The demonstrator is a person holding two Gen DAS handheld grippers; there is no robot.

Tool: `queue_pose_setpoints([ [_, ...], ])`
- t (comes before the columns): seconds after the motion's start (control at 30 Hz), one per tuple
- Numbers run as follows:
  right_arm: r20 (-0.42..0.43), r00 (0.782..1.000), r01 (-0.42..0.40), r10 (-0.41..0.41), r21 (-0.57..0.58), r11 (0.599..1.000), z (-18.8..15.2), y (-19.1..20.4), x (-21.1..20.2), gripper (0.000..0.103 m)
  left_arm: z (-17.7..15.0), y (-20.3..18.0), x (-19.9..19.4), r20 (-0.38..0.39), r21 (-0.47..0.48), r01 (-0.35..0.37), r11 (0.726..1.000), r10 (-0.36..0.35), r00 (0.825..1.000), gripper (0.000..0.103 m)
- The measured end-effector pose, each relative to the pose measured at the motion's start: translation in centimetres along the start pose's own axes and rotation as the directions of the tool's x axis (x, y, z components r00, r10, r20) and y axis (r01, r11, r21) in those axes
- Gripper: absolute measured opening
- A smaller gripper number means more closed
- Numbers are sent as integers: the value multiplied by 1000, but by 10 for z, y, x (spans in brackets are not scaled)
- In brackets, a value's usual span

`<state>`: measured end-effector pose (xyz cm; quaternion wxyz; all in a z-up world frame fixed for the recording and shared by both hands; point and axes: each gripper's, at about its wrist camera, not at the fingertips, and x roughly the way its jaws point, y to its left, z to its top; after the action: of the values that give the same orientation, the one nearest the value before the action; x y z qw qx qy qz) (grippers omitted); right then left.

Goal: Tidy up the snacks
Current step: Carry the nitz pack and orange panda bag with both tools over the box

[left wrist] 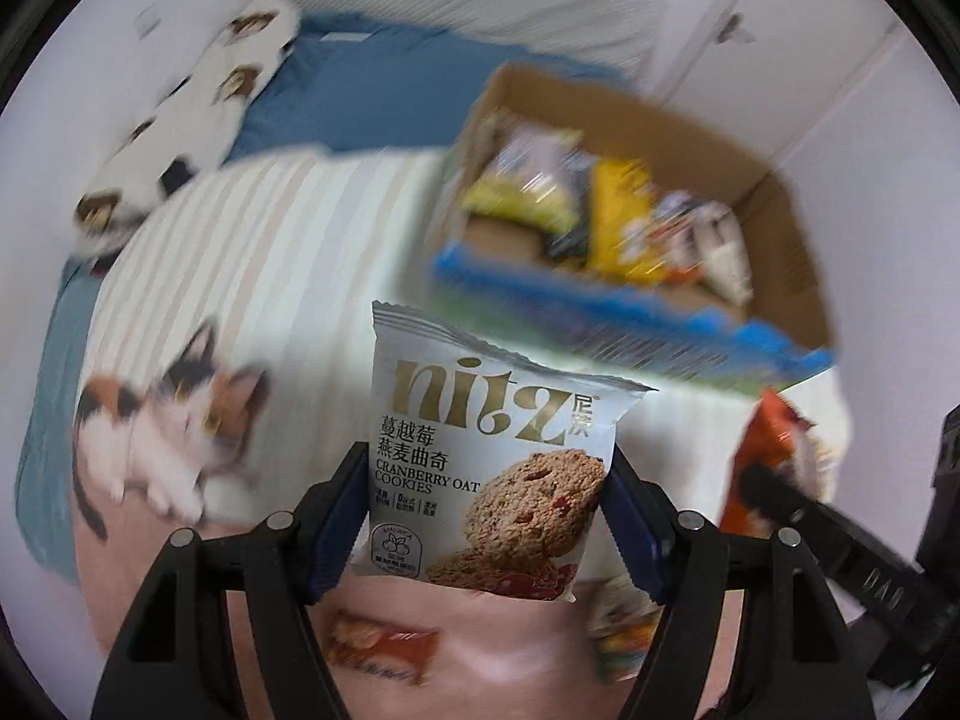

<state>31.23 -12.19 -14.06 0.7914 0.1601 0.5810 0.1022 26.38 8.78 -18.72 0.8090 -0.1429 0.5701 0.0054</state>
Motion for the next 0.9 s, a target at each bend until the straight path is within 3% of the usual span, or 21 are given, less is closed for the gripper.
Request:
queue_pose_setpoints([
  [0.13,42,998,-42,42,-6,999,30,26,-18,52,53,-39,0,11,64,38,997,-39,999,71],
  [0.23,79,997,-10,11,-16,1000,65,29,-30,52,88,-66,7,-8,96,54,994,-53,999,71],
  [0.33,88,996,32,-32,-6,999,96,22,-32,52,121,-84,30,-67,105,74,992,-67,996,71],
  [0.47,68,993,94,-94,9,996,132,2,-20,52,154,-100,73,-179,74,124,990,-109,978,71],
  [0.63,8,990,141,-142,35,989,157,-24,15,52,169,-116,125,-277,79,112,991,-86,957,71],
  [0.9,-70,982,177,-174,34,984,167,-48,61,52,163,-125,170,-410,71,105,992,-67,909,72],
])
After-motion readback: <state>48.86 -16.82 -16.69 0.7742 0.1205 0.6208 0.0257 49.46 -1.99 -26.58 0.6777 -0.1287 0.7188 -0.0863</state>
